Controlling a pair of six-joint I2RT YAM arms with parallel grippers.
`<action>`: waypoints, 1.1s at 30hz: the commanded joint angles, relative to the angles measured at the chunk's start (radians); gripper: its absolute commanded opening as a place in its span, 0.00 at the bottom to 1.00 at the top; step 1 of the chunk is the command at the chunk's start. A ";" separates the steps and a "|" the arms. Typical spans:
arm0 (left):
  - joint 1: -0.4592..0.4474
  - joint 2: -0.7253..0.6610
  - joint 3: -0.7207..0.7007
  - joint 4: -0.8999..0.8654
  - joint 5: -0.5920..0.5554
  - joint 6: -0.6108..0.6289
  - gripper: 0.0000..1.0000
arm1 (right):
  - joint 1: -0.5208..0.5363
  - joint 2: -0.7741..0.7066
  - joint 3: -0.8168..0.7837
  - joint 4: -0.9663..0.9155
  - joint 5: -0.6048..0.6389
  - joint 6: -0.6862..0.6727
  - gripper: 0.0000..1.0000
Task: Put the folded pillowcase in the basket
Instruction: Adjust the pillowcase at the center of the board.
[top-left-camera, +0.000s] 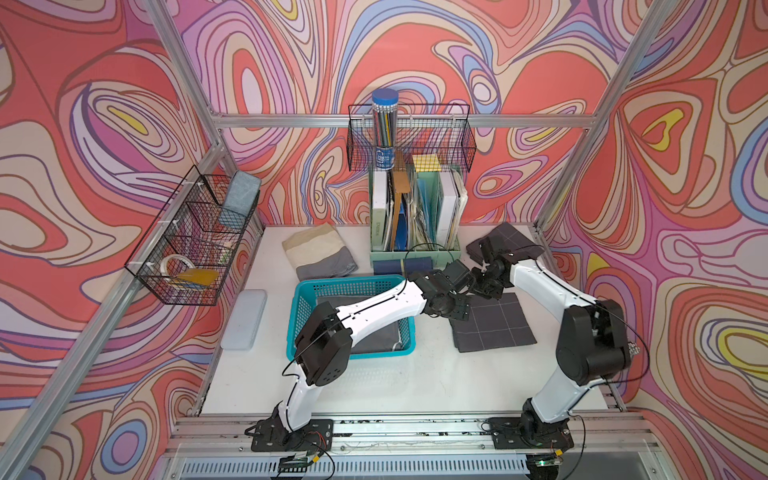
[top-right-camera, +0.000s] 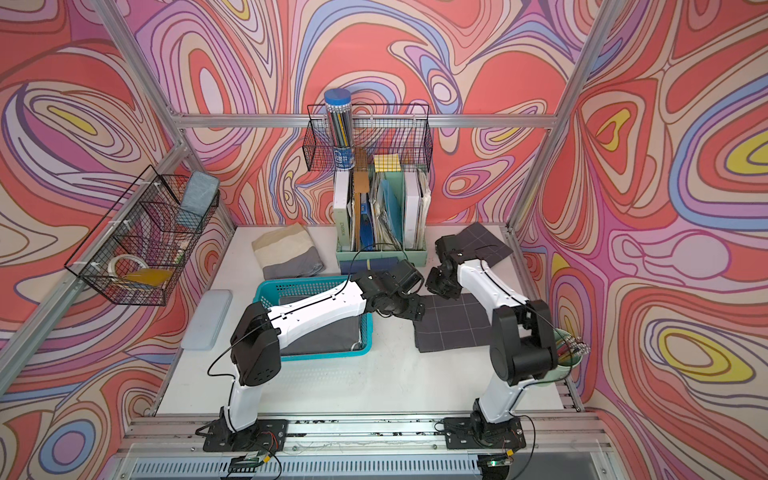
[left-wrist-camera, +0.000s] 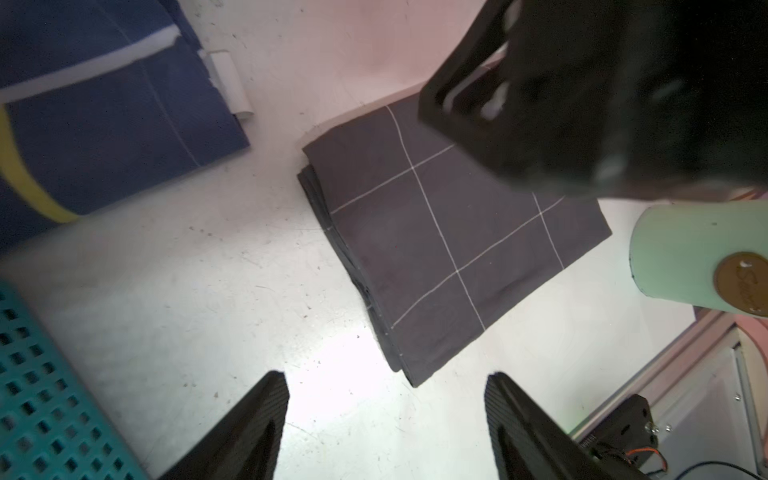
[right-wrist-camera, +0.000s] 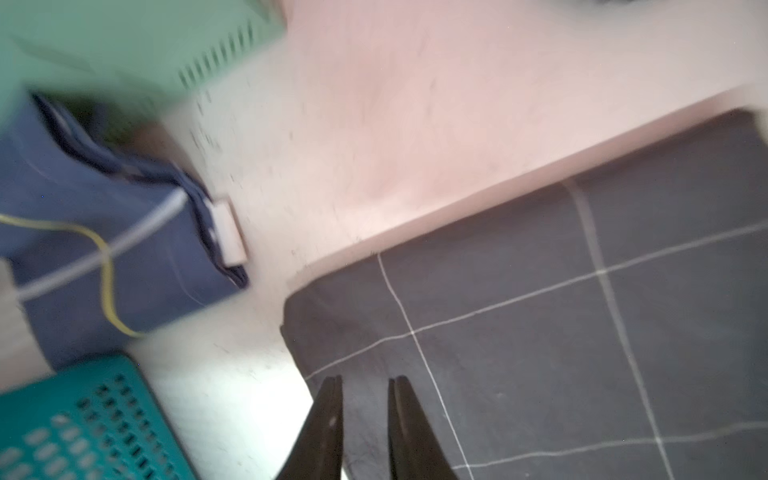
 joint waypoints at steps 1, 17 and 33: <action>-0.004 0.045 0.021 -0.063 0.076 -0.074 0.79 | -0.078 -0.049 0.001 -0.091 0.094 0.040 0.23; 0.016 0.201 -0.005 0.084 0.184 -0.183 0.81 | -0.208 -0.062 -0.144 -0.074 0.155 0.004 0.39; 0.053 0.296 -0.035 0.242 0.283 -0.242 0.76 | -0.238 0.097 -0.246 0.024 0.068 -0.009 0.27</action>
